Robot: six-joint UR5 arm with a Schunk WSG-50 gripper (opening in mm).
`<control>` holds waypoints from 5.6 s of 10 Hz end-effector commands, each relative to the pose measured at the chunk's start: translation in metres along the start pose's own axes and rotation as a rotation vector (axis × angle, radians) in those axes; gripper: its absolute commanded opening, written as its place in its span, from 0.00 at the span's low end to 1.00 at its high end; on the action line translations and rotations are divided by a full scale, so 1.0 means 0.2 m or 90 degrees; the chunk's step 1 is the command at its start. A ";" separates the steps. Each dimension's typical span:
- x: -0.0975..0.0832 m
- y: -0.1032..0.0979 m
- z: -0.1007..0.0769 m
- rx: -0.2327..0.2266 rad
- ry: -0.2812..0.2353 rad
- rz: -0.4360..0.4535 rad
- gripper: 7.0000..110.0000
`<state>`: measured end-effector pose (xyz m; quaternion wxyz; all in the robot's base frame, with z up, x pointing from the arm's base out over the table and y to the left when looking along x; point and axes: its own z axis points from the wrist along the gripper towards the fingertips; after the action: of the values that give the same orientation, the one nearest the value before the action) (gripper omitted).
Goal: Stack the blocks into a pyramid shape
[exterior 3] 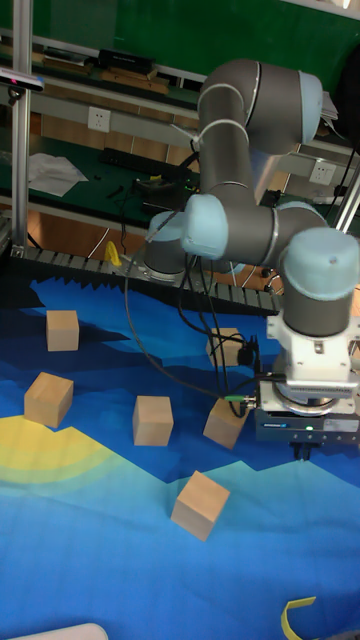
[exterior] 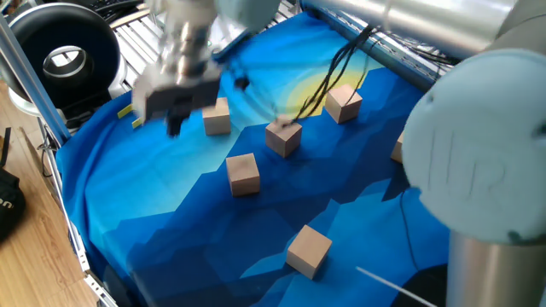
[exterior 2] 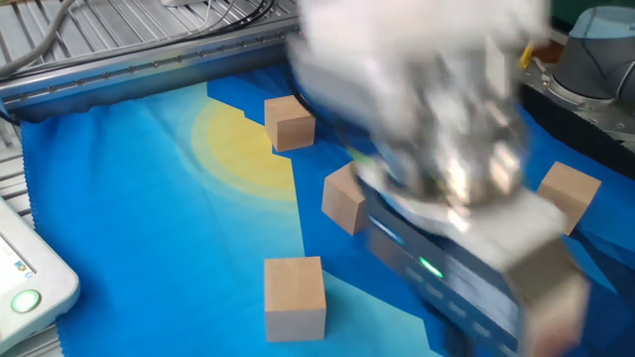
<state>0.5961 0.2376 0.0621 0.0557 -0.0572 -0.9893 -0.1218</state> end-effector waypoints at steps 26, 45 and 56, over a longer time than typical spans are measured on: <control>0.37 -0.50 0.07 0.172 0.130 -0.141 0.00; 0.36 -0.82 0.03 0.313 0.120 -0.413 0.00; 0.13 -0.55 0.03 0.146 -0.017 -0.261 0.00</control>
<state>0.5273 0.1160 0.0237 0.0648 0.2081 -0.9754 0.0321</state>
